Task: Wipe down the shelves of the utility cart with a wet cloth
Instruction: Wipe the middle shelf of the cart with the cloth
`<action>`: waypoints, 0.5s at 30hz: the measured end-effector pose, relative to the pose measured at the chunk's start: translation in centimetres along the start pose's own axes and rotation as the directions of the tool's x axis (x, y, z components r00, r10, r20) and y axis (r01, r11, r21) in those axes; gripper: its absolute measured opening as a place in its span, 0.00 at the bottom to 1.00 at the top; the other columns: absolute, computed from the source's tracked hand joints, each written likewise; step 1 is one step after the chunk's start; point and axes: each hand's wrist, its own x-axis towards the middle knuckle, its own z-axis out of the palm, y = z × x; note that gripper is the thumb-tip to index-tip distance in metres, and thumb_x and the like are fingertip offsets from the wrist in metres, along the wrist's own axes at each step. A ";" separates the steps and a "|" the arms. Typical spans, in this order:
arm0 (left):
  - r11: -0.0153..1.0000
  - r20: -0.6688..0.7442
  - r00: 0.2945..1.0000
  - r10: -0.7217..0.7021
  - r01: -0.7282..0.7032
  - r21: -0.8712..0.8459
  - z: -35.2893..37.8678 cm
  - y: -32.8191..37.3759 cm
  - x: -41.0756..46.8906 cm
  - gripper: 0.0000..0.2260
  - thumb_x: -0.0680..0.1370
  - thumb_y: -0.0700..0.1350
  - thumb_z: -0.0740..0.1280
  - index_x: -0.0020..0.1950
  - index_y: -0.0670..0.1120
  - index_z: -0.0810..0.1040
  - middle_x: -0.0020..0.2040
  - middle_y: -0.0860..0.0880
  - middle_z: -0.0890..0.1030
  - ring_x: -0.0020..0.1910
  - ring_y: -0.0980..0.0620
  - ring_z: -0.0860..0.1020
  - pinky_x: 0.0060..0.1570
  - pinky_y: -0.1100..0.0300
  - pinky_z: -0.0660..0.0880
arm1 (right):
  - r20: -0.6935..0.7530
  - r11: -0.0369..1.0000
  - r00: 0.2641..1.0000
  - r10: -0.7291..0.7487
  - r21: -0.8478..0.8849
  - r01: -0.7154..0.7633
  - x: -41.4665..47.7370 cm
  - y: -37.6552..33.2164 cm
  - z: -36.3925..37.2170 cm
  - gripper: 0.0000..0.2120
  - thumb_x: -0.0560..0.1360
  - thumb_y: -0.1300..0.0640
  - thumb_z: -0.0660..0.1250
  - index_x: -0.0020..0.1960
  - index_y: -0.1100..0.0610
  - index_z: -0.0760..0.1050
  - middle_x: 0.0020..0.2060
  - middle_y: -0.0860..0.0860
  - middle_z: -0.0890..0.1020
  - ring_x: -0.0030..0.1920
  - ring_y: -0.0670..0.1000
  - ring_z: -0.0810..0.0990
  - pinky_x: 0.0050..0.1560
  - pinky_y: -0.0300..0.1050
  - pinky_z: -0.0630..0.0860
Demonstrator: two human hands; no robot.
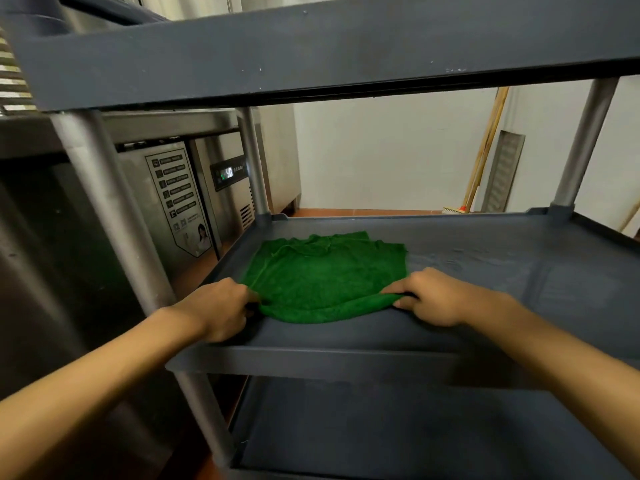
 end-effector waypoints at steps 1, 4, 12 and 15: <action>1.000 0.005 1.000 0.009 -0.009 0.006 -0.1 0.0 -0.5 0.19 0.80 0.46 0.61 0.69 0.58 0.76 0.60 0.50 0.82 0.59 0.48 0.80 0.59 0.49 0.77 | 0.009 1.000 1.000 -0.009 0.001 0.009 -0.5 -0.1 -0.2 0.19 0.82 0.53 0.62 0.72 0.50 0.71 0.71 0.50 0.74 0.71 0.51 0.71 0.70 0.44 0.66; 0.999 0.030 0.999 0.028 -0.029 0.028 -0.2 0.0 -1.6 0.17 0.79 0.47 0.61 0.66 0.57 0.77 0.57 0.50 0.83 0.56 0.49 0.81 0.56 0.49 0.78 | 0.022 1.000 0.999 -0.028 0.006 0.028 -1.8 -0.4 -0.6 0.19 0.81 0.52 0.63 0.71 0.50 0.72 0.70 0.48 0.75 0.70 0.50 0.72 0.70 0.44 0.67; 0.990 0.008 0.995 0.098 -0.099 0.100 -0.4 -0.1 -4.3 0.13 0.82 0.51 0.61 0.66 0.60 0.74 0.55 0.51 0.83 0.53 0.49 0.81 0.52 0.50 0.78 | -0.016 0.995 0.996 -0.093 0.019 0.093 -4.1 -0.8 -0.3 0.18 0.81 0.52 0.64 0.71 0.48 0.73 0.69 0.45 0.75 0.70 0.46 0.72 0.70 0.41 0.66; 0.988 0.005 0.993 0.114 -0.114 0.101 -1.4 -0.4 -5.4 0.13 0.82 0.49 0.62 0.66 0.58 0.75 0.54 0.52 0.83 0.53 0.51 0.81 0.51 0.52 0.78 | -0.060 0.992 0.990 -0.124 0.012 0.125 -5.1 -1.0 -0.3 0.19 0.81 0.51 0.63 0.71 0.45 0.72 0.69 0.44 0.75 0.70 0.45 0.72 0.69 0.39 0.66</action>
